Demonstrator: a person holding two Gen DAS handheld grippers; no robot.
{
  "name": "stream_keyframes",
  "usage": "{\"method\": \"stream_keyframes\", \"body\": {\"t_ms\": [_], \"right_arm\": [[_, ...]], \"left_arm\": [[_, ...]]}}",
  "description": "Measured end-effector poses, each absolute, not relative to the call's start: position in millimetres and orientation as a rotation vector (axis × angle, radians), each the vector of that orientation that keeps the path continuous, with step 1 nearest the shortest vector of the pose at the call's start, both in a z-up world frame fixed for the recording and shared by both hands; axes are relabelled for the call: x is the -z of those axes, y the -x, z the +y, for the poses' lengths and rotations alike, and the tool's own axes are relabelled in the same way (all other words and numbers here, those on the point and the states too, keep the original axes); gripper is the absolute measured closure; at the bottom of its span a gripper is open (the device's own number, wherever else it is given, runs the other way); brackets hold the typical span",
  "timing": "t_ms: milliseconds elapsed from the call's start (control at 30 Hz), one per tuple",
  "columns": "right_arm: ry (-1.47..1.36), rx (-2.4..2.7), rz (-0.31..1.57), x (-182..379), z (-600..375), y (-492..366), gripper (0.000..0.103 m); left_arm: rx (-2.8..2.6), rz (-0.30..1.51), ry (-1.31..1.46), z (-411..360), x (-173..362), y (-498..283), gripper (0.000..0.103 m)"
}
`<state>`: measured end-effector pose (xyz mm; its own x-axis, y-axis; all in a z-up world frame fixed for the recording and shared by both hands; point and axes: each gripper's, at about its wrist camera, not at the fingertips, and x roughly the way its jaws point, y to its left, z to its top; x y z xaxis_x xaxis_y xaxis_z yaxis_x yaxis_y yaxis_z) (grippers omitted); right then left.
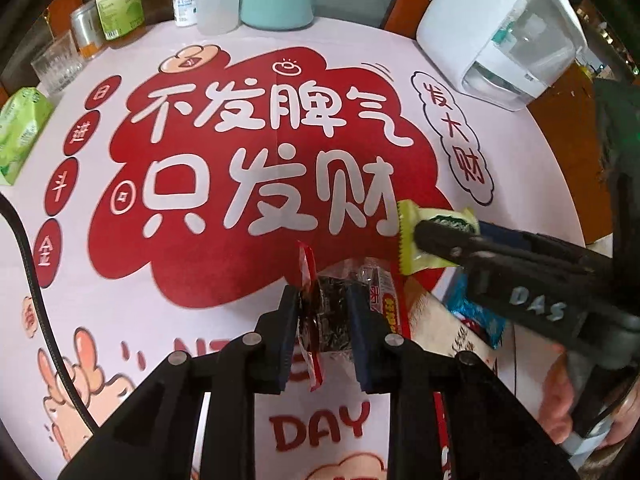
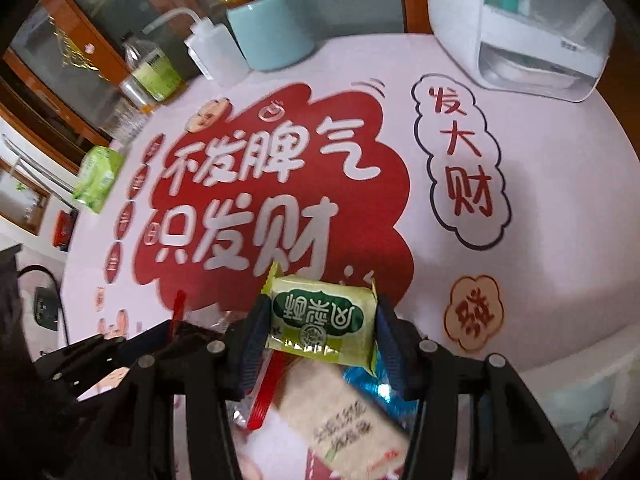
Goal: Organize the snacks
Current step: 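Grasp the green-wrapped snack with the right tool while the left grasps the dark pack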
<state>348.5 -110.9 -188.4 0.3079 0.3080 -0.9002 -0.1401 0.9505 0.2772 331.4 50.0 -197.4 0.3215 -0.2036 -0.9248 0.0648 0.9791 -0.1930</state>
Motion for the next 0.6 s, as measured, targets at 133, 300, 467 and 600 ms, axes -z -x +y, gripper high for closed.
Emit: {"method": "stream_keyframes", "body": {"t_ms": [133, 300, 467, 600], "right_arm": [[-0.183, -0.338, 1.165, 158, -118, -322, 0.052], [-0.23, -0.363, 1.096, 125, -145, -277, 0.052], [-0.294, -0.339, 1.033, 100, -194, -220, 0.052], [-0.344, -0.287, 0.99, 88, -238, -175, 0.052]], "left_arm": [[0.174, 1.213, 0.139, 51, 180, -317, 0.081], [0.208, 1.16, 0.135, 41, 147, -295, 0.081], [0.257, 1.083, 0.111, 20, 103, -259, 0.081], [0.309, 1.036, 0.107, -4, 73, -227, 0.081]]}}
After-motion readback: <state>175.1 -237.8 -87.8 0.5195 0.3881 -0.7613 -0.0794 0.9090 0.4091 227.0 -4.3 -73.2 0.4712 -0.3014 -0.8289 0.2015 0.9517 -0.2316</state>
